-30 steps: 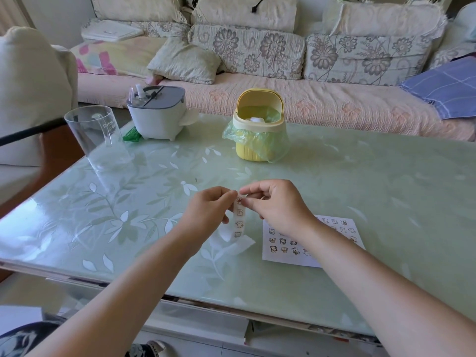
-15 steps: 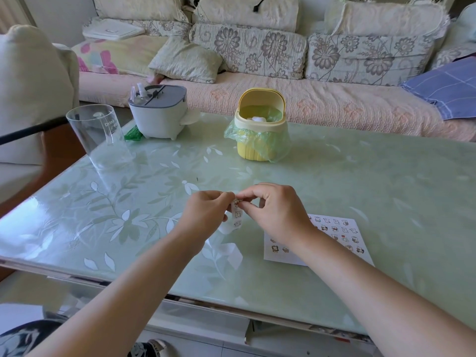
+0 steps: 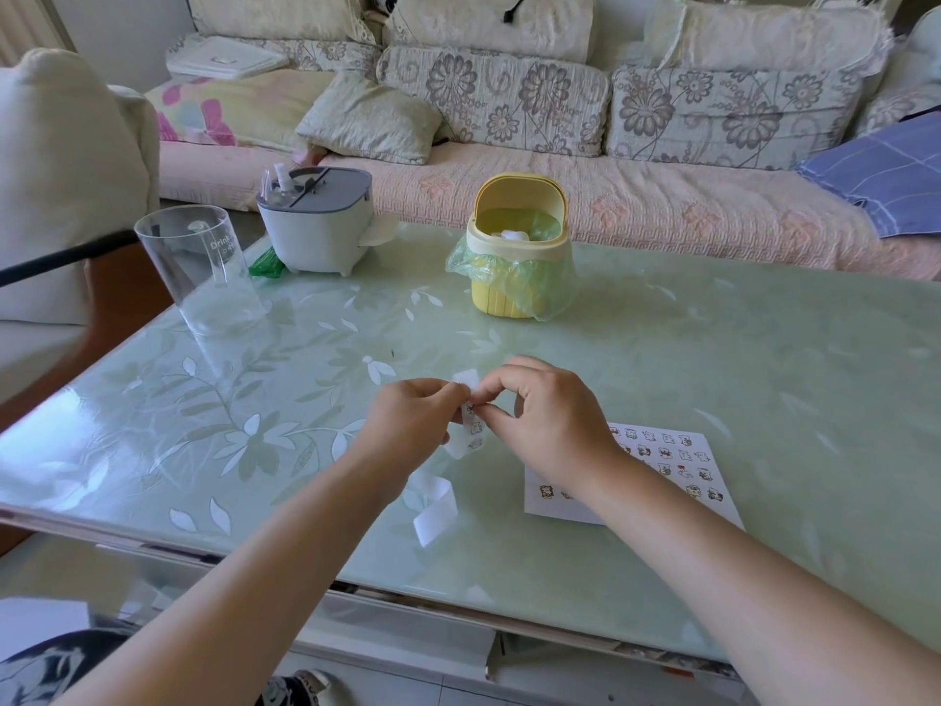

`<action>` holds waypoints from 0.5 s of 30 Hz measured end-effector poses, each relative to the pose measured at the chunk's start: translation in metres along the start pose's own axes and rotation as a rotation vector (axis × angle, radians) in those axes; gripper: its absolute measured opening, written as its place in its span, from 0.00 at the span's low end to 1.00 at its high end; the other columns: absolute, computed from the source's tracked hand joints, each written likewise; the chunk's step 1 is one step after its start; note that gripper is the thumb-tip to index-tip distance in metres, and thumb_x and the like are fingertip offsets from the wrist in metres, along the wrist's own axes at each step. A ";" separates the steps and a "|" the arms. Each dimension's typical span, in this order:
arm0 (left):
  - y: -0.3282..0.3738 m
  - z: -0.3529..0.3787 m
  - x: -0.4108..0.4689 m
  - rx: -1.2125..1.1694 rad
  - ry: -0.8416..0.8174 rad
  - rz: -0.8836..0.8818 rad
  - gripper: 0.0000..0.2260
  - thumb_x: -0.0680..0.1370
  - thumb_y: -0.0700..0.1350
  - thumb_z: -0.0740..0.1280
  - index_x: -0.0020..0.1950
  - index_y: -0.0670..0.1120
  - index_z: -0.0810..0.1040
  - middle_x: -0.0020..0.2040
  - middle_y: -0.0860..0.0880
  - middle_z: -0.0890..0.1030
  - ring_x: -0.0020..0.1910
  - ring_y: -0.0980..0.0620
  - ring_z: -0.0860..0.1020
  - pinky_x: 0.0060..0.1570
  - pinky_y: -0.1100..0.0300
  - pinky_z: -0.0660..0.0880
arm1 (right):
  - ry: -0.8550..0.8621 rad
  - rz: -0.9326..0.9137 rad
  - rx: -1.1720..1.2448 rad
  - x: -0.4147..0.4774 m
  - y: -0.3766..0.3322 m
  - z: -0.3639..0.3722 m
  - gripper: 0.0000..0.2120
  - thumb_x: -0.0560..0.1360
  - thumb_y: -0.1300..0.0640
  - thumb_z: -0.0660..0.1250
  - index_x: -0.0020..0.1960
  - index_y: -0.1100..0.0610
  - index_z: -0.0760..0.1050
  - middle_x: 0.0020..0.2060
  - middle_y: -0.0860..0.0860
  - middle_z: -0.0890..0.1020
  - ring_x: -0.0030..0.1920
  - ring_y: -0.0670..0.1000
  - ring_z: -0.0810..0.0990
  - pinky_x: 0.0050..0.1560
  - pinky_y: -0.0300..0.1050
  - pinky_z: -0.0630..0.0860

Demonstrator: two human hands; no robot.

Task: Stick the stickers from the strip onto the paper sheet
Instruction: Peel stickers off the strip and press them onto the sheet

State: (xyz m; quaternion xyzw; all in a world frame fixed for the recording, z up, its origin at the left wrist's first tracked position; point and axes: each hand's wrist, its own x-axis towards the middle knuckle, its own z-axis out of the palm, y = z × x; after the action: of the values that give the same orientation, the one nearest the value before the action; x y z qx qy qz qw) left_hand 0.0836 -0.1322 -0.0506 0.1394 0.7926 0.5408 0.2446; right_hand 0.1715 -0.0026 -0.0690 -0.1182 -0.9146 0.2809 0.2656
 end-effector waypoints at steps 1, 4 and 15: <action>0.000 0.000 0.001 -0.005 0.005 0.001 0.09 0.78 0.48 0.66 0.43 0.48 0.85 0.39 0.53 0.84 0.33 0.54 0.75 0.26 0.72 0.68 | -0.012 0.013 0.017 0.001 0.000 0.000 0.05 0.72 0.54 0.76 0.42 0.46 0.82 0.38 0.38 0.76 0.35 0.40 0.75 0.34 0.34 0.66; -0.002 0.000 0.005 0.035 0.023 0.006 0.09 0.78 0.48 0.65 0.43 0.48 0.84 0.36 0.55 0.84 0.30 0.55 0.75 0.24 0.73 0.67 | -0.067 0.110 0.136 0.003 0.001 -0.001 0.05 0.72 0.55 0.76 0.40 0.46 0.82 0.40 0.40 0.78 0.32 0.46 0.73 0.36 0.38 0.71; -0.002 0.018 0.009 0.717 0.179 0.287 0.12 0.80 0.57 0.59 0.58 0.55 0.77 0.40 0.58 0.78 0.43 0.52 0.77 0.38 0.59 0.70 | -0.099 0.398 0.457 0.002 0.014 -0.028 0.05 0.73 0.60 0.77 0.43 0.54 0.82 0.33 0.51 0.81 0.25 0.43 0.72 0.30 0.35 0.71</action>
State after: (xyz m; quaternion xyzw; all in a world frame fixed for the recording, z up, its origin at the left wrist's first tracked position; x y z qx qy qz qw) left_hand 0.0860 -0.1145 -0.0593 0.2778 0.9218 0.2683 0.0324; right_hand 0.1861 0.0220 -0.0565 -0.2185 -0.7985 0.5312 0.1804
